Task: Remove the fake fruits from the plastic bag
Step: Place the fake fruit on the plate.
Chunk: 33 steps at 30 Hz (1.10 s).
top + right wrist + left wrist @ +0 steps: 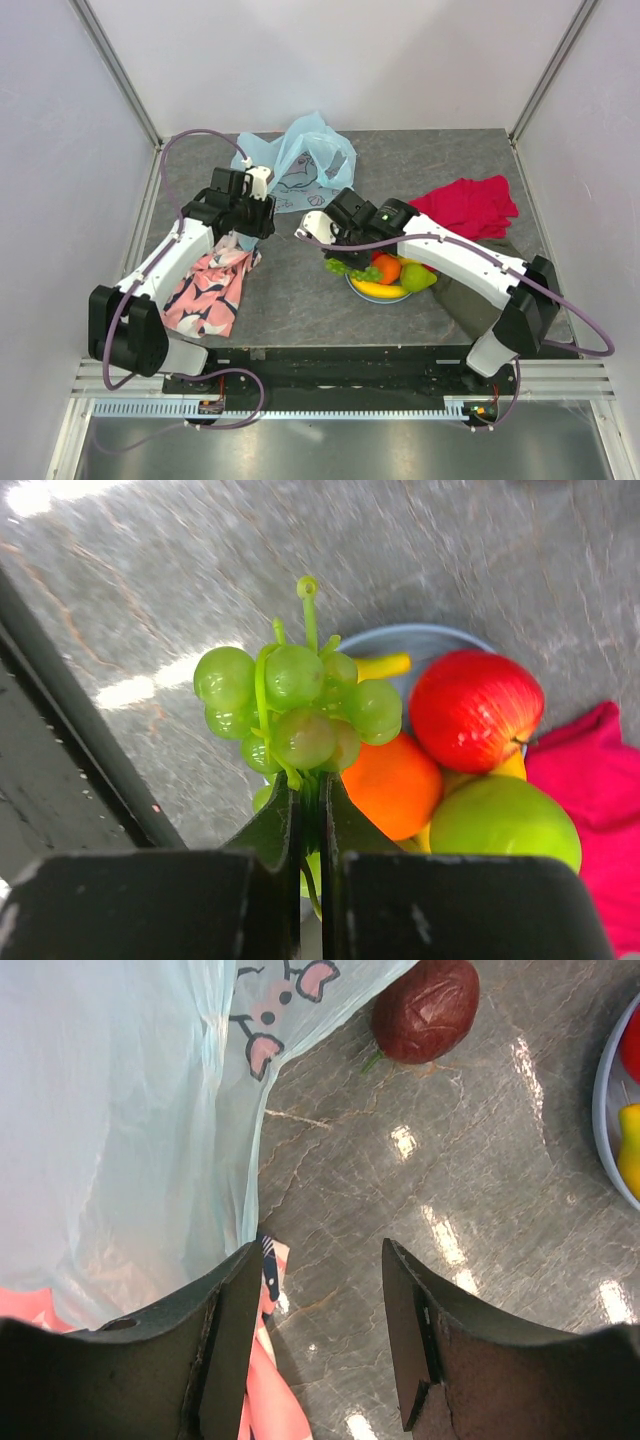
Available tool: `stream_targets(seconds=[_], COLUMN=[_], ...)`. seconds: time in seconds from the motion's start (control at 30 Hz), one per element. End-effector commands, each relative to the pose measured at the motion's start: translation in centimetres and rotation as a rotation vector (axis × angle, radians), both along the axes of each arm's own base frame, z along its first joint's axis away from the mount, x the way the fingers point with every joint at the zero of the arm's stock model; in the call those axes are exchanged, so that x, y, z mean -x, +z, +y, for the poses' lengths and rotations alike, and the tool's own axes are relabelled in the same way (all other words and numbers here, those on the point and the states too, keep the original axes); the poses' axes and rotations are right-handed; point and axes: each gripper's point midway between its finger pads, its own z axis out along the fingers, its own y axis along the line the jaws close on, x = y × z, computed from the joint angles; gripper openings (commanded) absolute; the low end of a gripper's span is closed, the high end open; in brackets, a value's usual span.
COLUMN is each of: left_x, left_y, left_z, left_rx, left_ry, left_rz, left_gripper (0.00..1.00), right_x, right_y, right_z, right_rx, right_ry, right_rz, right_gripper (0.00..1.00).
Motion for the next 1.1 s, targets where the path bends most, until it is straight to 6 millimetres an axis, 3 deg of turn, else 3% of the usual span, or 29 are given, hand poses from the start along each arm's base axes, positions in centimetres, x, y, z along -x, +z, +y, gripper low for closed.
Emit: stream_targets(seconds=[0.0, 0.5, 0.73, 0.87, 1.0, 1.07], left_x=[-1.8, -1.8, -2.2, -2.2, -2.2, -2.2], left_y=[2.1, 1.0, 0.6, 0.3, 0.1, 0.1], left_z=[-1.2, -1.2, -1.6, -1.7, -1.8, -1.8], left_rx=[0.067, 0.06, 0.067, 0.069, 0.069, 0.07], left_ry=[0.008, 0.007, -0.001, -0.003, -0.003, -0.005], left_rz=[-0.044, -0.015, 0.001, 0.011, 0.018, 0.018], left_gripper=[0.58, 0.58, 0.58, 0.57, 0.57, 0.57], right_x=[-1.7, -3.9, -5.4, -5.7, -5.8, -5.8], right_y=[-0.8, -3.6, -4.7, -5.1, -5.5, -5.6], right_z=[-2.1, -1.4, -2.7, -3.0, -2.9, -2.8], right_rx=[0.069, 0.069, 0.108, 0.123, 0.131, 0.132], right_ry=[-0.09, -0.26, -0.356, -0.363, -0.358, -0.355], right_rz=[-0.022, 0.06, 0.042, 0.033, 0.037, 0.038], right_gripper=[0.0, 0.05, 0.1, 0.25, 0.46, 0.5])
